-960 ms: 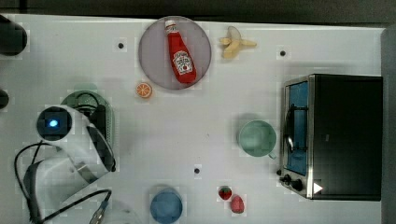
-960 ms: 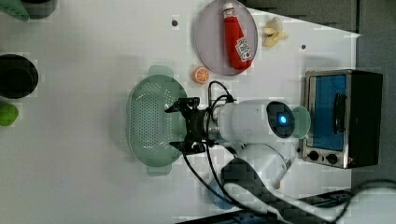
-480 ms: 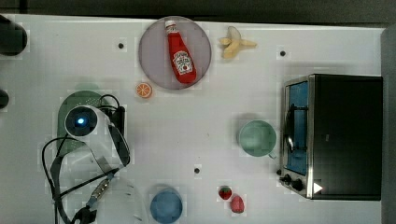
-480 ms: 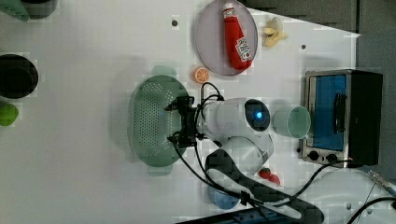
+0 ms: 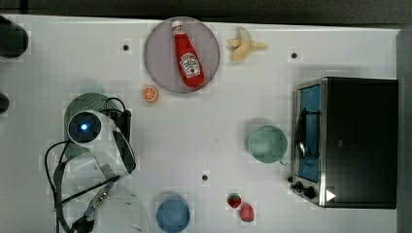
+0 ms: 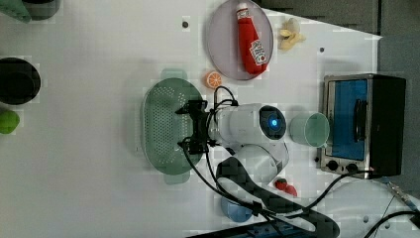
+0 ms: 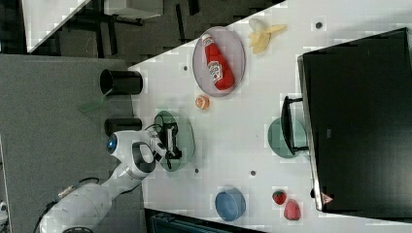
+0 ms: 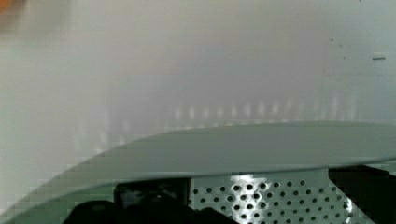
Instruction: Drag strainer left to right.
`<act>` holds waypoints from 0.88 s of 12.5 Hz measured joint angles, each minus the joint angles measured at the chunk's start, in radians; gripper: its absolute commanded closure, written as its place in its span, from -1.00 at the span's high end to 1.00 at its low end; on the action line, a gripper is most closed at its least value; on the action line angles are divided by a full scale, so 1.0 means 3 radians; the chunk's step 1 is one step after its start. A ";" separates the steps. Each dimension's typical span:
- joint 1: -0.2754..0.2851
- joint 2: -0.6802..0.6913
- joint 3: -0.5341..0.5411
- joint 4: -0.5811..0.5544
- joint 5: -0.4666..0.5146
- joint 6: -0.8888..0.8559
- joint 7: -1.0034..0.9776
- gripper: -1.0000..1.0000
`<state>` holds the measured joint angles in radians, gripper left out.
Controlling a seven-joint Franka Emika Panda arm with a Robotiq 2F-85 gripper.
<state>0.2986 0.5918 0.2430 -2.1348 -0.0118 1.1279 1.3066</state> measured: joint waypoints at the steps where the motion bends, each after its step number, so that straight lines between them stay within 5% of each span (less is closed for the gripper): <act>1: -0.0011 -0.0007 -0.0002 -0.0007 -0.0021 -0.0020 0.0000 1.00; 6: -0.0002 -0.0307 -0.0153 -0.0299 0.0029 -0.0029 -0.0124 1.00; 11: -0.0259 -0.0358 -0.0299 -0.0475 0.0006 0.0052 -0.0485 1.00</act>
<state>0.2208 0.4844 0.1532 -2.2773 -0.0100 1.1436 1.1611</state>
